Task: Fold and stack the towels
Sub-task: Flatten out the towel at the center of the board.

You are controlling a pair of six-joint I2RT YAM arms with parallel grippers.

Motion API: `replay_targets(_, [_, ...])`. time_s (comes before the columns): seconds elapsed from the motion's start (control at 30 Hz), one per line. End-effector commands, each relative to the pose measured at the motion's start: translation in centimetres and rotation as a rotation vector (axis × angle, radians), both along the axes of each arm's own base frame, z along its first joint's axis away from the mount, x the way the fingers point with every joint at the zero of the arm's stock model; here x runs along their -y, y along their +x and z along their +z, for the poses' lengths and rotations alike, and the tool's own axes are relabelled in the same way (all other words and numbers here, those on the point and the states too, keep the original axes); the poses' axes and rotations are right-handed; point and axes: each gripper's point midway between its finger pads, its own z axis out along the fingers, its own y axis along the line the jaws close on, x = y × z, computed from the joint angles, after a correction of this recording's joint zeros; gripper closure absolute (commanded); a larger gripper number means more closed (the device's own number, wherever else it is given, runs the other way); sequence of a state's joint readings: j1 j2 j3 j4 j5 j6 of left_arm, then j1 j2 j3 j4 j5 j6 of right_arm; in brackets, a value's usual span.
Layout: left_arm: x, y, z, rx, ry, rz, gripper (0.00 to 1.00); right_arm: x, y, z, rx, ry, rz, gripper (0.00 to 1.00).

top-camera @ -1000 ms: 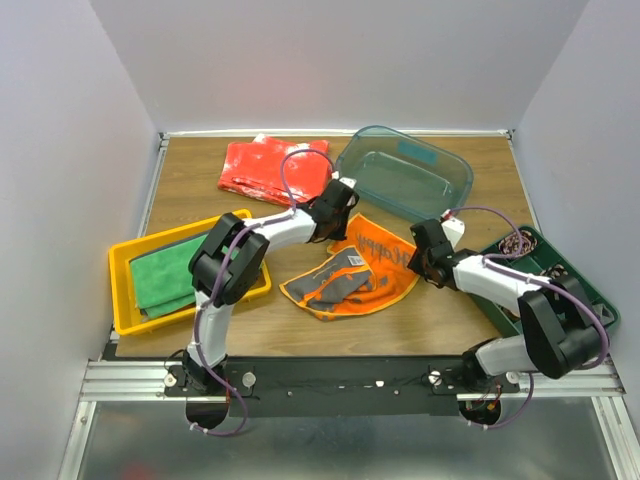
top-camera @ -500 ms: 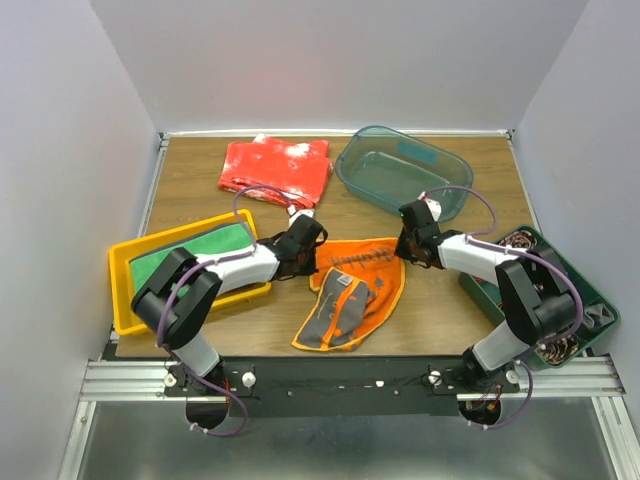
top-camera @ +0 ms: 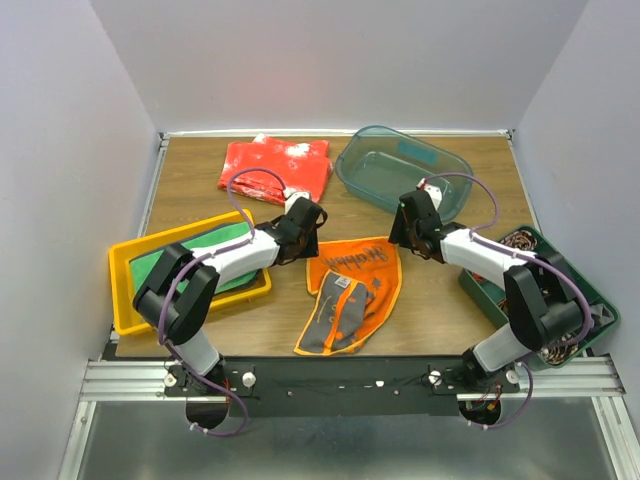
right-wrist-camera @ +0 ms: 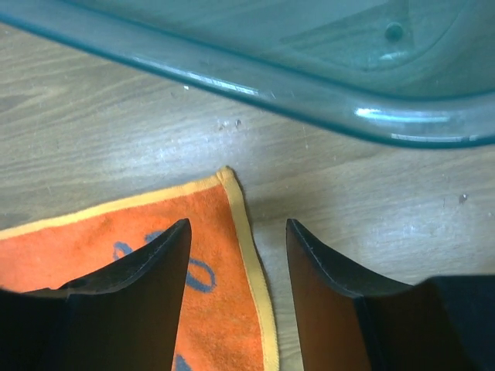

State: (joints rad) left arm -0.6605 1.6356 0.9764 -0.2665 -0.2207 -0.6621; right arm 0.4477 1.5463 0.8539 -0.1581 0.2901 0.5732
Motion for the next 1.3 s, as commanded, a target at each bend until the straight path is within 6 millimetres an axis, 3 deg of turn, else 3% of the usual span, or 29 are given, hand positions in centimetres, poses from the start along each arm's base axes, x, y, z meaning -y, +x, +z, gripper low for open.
replay_targets(0.0, [-1.6,1.8,-1.6,-0.019,0.070,0.031,0.49,-0.2,1.2,-0.3,-0.008,-0.030,0.009,0.40])
replay_targets(0.23, [-0.9,1.8,-3.4,-0.048,0.067,-0.002,0.48,-1.1,1.6,-1.6,-0.037,-0.012,0.030,0.45])
replay_targets(0.47, [0.1,1.0,-4.9,-0.066,0.040,-0.039,0.44,-1.2,0.6,-3.4,-0.083,-0.006,0.046,0.48])
replay_targets(0.67, [0.2,-0.1,-6.3,-0.089,0.073,-0.038,0.49,-1.4,-0.3,-4.1,-0.090,0.027,0.050,0.54])
replay_targets(0.8, [0.7,-0.7,-7.2,-0.105,0.090,-0.044,0.68,-1.9,-0.6,-4.6,-0.110,0.048,0.061,0.66])
replay_targets(0.87, [1.2,-0.7,-7.3,-0.102,0.085,-0.047,0.77,-2.2,-0.5,-4.6,-0.116,0.062,0.063,0.80])
replay_targets(0.9, [1.2,-0.6,-7.2,-0.100,0.085,-0.046,0.86,-2.2,-0.5,-4.4,-0.118,0.065,0.066,0.84])
replay_targets(0.97, [1.3,-0.4,-6.7,-0.091,0.092,-0.046,0.97,-2.4,-0.3,-4.0,-0.123,0.063,0.072,0.98])
replay_targets(1.07, [0.8,0.5,-4.1,-0.035,0.109,-0.026,1.00,-2.4,0.0,-2.5,-0.102,0.061,0.073,0.99])
replay_targets(1.17, [0.2,1.7,0.0,0.043,0.130,-0.013,1.00,-2.8,0.5,0.7,-0.042,0.089,0.078,0.99])
replay_targets(1.27, [-0.3,2.5,5.1,0.126,0.143,-0.016,1.00,-3.0,1.0,5.5,0.053,0.125,0.093,0.99])
